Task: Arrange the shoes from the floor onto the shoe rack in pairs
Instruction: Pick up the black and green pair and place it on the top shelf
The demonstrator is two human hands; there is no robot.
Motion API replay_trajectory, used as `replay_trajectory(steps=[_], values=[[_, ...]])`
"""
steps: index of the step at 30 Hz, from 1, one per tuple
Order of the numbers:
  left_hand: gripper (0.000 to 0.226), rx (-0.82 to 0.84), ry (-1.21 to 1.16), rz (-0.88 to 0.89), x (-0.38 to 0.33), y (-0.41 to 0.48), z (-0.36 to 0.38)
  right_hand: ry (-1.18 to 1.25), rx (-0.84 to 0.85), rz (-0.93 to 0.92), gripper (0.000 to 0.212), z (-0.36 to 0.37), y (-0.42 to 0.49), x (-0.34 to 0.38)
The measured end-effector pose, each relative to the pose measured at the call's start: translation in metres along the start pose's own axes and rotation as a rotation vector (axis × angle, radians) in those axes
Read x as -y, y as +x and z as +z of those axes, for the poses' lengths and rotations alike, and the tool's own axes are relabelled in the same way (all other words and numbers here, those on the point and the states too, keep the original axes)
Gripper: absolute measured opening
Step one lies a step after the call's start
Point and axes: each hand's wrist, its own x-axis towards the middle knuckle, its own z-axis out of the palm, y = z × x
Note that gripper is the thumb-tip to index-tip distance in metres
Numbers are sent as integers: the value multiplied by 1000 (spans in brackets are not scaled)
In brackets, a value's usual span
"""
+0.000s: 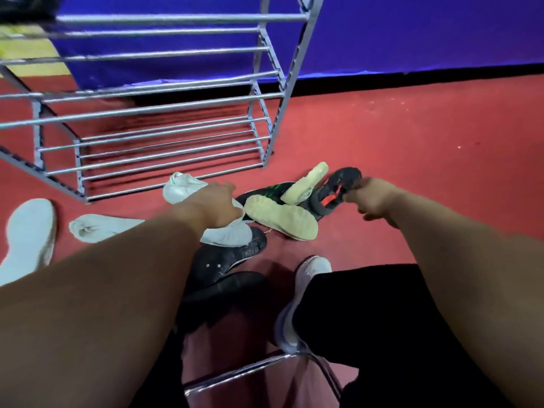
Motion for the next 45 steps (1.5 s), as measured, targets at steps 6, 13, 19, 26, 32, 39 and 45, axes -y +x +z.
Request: replay_trajectory(steps=[6,13,19,26,32,39,45], values=[[68,-60,-11,-136,37,-9,-12,72,107,-123,14,22,16,53],[65,17,-24,-253,79,-18,12,79,215,-264,8,99,28,101],[67,145,-101,-370,124,-26,63,237,162,-80,42,221,57,47],[53,209,-178,-429,150,-16,116,306,97,25,37,271,71,43],[53,203,-254,-510,150,-1,145,425,105,141,51,277,108,58],[52,182,-442,-600,154,8,159,781,293,406,31,277,92,59],[77,260,-448,-509,144,8,159,738,258,411,42,281,92,51]])
